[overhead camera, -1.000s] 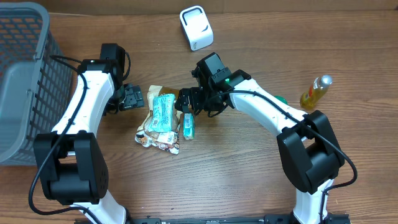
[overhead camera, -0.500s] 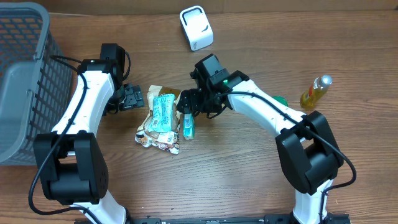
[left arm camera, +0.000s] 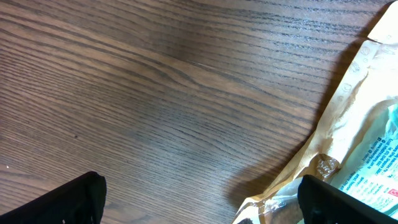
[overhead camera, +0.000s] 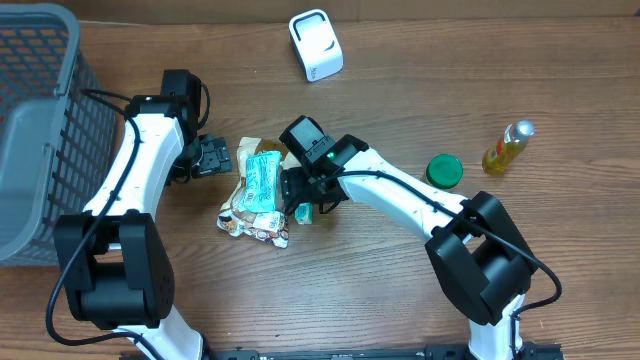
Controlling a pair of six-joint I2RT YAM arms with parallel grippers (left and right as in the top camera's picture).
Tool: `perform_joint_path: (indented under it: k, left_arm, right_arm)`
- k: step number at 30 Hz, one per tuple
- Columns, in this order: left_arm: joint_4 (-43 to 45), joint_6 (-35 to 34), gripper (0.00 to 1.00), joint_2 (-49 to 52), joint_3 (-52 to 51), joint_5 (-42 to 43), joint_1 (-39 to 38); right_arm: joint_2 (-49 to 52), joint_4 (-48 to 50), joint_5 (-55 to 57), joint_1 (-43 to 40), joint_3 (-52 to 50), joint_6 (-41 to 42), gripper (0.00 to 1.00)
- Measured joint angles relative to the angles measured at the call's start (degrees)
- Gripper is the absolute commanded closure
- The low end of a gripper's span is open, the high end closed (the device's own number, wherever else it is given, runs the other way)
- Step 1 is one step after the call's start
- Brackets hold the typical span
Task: Scan the item barcode
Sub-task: 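Move the right gripper over the Kleenex pack by the bag and grasp it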
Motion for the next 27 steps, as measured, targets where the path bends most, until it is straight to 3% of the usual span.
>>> perform_joint_path:
  k: [12,22,27]
  left_arm:
    - [0.0,0.0,0.00,0.0,0.0,0.0,0.0]
    - [0.0,0.0,0.00,0.0,0.0,0.0,0.0]
    - [0.0,0.0,0.00,0.0,0.0,0.0,0.0]
  right_arm:
    - [0.0,0.9,4.0,2.1,-3.8,3.8,0.33]
    - [0.0,1.1,4.4,2.1,-4.1,4.4,0.46]
    - [0.0,1.3,4.4,2.1,-4.1,4.5,0.47]
